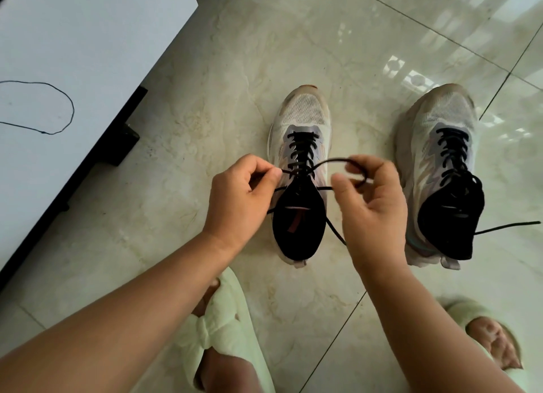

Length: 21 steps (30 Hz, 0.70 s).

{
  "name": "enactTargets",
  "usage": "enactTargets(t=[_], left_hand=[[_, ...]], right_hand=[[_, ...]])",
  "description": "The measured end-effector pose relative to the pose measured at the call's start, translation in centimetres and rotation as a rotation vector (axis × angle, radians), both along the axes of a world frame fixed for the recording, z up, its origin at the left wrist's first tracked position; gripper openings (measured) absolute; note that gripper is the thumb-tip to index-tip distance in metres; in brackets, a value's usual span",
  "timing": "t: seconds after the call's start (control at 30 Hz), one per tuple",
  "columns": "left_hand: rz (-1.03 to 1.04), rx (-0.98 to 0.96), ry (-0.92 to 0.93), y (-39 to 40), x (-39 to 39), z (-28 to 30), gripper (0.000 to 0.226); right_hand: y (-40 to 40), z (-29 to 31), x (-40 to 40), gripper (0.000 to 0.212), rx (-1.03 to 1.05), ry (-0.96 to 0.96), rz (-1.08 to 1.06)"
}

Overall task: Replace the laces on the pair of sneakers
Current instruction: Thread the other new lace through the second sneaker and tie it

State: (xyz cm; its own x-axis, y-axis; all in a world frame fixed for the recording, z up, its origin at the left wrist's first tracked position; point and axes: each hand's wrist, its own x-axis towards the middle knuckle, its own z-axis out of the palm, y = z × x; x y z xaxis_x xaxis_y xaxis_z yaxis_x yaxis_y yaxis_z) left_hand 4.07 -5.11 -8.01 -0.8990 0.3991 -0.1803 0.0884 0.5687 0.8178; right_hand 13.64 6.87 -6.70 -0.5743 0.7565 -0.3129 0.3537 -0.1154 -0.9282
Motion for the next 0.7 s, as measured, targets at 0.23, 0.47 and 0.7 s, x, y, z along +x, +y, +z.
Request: enactTargets(t=[0.23,0.47,0.7], left_hand=[[-0.316,-0.116,0.510,-1.2,0.8,0.2,0.021],[-0.319,-0.339,0.518,-1.5,0.8,-0.2,0.034],[-0.314,-0.202,0.569,-2.5,0.6,-0.2,0.039]], right_hand=[[-1.4,-0.9,1.5,0.015,0.655,-0.108,0.257],[-1.4,-1.9,1.9,0.021,0.771,-0.345,0.300],[-1.0,-2.3,2.2,0.015,0.531,-0.165,0.264]])
